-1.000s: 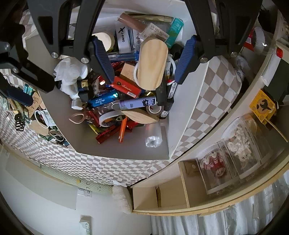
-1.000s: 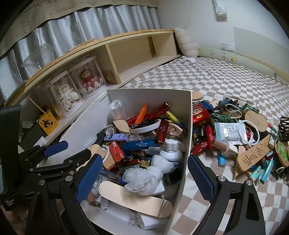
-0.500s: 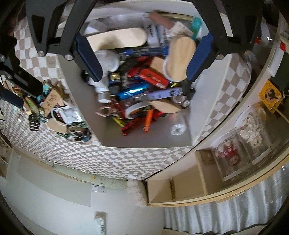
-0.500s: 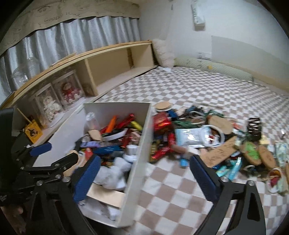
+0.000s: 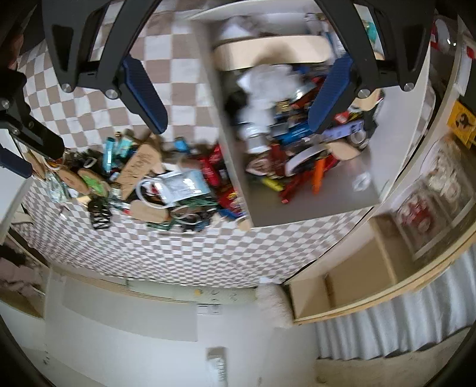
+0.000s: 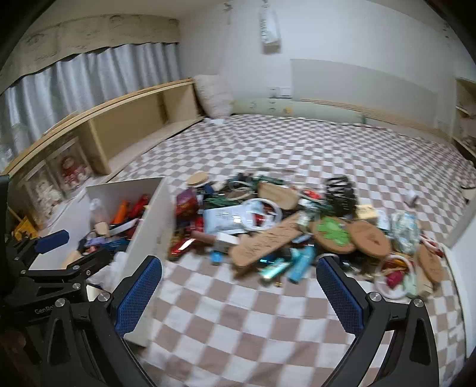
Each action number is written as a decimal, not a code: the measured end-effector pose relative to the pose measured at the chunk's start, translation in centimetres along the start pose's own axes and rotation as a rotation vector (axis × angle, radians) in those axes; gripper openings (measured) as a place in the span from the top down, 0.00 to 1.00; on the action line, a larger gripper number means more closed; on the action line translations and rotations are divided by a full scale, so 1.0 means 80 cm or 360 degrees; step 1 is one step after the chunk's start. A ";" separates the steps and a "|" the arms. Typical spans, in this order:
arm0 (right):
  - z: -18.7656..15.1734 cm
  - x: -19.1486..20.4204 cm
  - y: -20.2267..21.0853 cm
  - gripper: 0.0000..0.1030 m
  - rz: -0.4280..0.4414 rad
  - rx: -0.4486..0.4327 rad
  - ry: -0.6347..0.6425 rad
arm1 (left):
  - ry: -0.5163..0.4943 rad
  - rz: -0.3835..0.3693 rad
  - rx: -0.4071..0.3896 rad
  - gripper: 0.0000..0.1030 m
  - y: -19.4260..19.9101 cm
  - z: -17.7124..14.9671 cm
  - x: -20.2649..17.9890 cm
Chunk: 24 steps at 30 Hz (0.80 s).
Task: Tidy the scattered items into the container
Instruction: 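Withdraw both tools from the box back toward the pile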
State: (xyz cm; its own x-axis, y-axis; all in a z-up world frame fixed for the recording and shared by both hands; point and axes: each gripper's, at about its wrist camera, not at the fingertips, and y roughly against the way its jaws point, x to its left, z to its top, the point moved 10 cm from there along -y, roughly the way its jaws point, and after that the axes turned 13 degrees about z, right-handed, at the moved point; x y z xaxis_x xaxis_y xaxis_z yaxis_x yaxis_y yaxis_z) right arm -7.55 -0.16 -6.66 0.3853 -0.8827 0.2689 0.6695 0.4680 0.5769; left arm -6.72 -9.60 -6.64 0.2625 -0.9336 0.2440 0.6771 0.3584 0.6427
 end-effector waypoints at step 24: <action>-0.055 -0.169 0.091 0.00 -0.0266 -0.0016 -0.0239 | -0.0143 -0.0202 -0.0021 0.06 0.025 -0.009 -0.164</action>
State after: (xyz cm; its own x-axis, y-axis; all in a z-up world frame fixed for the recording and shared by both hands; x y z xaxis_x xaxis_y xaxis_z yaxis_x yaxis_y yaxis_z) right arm -5.07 15.33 -9.49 0.1702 -0.9441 0.2822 0.7228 0.3143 0.6154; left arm -8.35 3.38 -9.09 0.1117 -0.9678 0.2258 0.7102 0.2366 0.6630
